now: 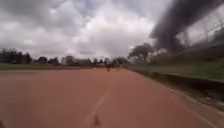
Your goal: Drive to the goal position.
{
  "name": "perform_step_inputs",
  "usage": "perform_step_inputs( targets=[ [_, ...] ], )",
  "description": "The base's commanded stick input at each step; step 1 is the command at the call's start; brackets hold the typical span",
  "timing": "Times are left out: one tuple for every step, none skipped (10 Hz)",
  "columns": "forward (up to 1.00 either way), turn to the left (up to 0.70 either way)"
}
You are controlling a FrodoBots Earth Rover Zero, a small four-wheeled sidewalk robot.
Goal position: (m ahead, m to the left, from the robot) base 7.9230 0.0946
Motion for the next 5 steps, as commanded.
perform_step_inputs(
  targets=[
    [0.85, 0.01],
    [0.85, -0.04],
    [0.85, -0.17],
    [0.85, -0.3],
    [0.85, 0.01]
  ],
)
